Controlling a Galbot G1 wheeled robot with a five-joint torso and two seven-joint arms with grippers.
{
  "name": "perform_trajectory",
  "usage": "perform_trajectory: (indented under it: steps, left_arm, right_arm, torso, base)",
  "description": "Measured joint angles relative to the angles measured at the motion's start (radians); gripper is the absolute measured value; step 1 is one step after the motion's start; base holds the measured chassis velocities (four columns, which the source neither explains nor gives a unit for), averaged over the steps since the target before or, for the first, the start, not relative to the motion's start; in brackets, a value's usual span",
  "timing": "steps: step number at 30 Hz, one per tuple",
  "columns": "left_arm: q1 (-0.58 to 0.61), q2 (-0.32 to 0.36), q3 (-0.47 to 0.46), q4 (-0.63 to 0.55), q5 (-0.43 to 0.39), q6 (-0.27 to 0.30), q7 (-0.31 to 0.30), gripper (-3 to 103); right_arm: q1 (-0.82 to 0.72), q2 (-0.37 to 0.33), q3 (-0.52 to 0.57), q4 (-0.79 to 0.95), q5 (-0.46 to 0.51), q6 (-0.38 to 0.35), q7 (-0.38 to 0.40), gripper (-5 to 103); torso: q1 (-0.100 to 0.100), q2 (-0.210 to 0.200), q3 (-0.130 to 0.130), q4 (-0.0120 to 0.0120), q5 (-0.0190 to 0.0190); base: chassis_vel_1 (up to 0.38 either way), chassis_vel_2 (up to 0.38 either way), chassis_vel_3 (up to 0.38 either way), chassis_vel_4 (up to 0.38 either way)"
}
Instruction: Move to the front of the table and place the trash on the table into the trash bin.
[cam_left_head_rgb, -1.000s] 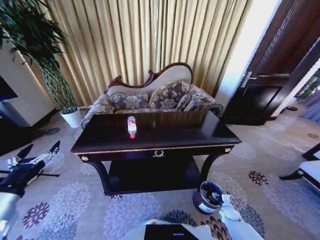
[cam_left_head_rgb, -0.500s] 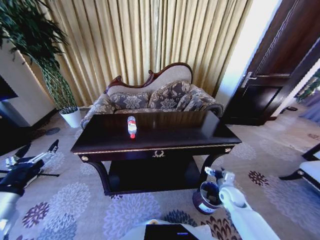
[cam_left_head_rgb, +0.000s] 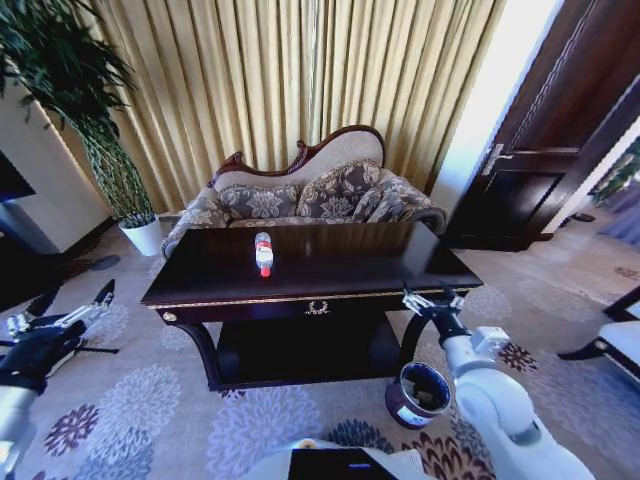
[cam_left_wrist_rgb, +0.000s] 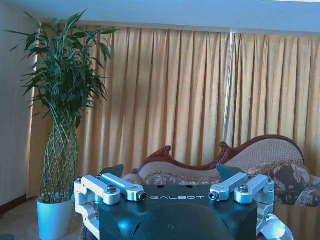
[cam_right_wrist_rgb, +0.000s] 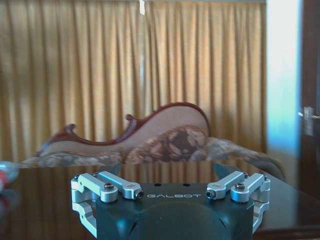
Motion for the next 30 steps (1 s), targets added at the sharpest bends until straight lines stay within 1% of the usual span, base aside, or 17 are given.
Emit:
perform_trajectory:
  steps: [3, 9, 20, 30]
  left_arm:
    - [0.001, 0.007, -0.007, 0.001, -0.008, 0.000, 0.000, 100]
    - [0.000, 0.010, -0.008, 0.000, -0.009, 0.003, 0.003, 100]
    - [-0.001, 0.022, -0.007, 0.012, -0.009, 0.005, 0.029, 100]
    - [-0.002, 0.019, -0.002, 0.012, -0.007, 0.006, 0.032, 100]
  right_arm:
    - [-0.007, 0.003, -0.049, 0.035, -0.032, -0.007, 0.013, 100]
    - [0.029, -0.008, -0.116, 0.038, -0.049, -0.042, 0.025, 100]
    - [0.043, -0.041, -0.157, 0.035, -0.017, -0.051, 0.023, 100]
    - [0.087, -0.045, -0.166, -0.009, 0.000, -0.053, 0.023, 100]
  torso:
    - [0.000, 0.000, 0.000, 0.0000, -0.0001]
    - [0.000, 0.000, 0.000, 0.0002, 0.0001]
    - [0.000, 0.000, 0.000, 0.0000, 0.0000]
    - [0.000, 0.000, 0.000, 0.0000, 0.0002]
  base:
    - [0.000, 0.000, 0.000, 0.000]
    - [0.000, 0.000, 0.000, 0.000]
    - [-0.009, 0.008, 0.008, -0.017]
    - [-0.136, 0.125, 0.134, -0.135]
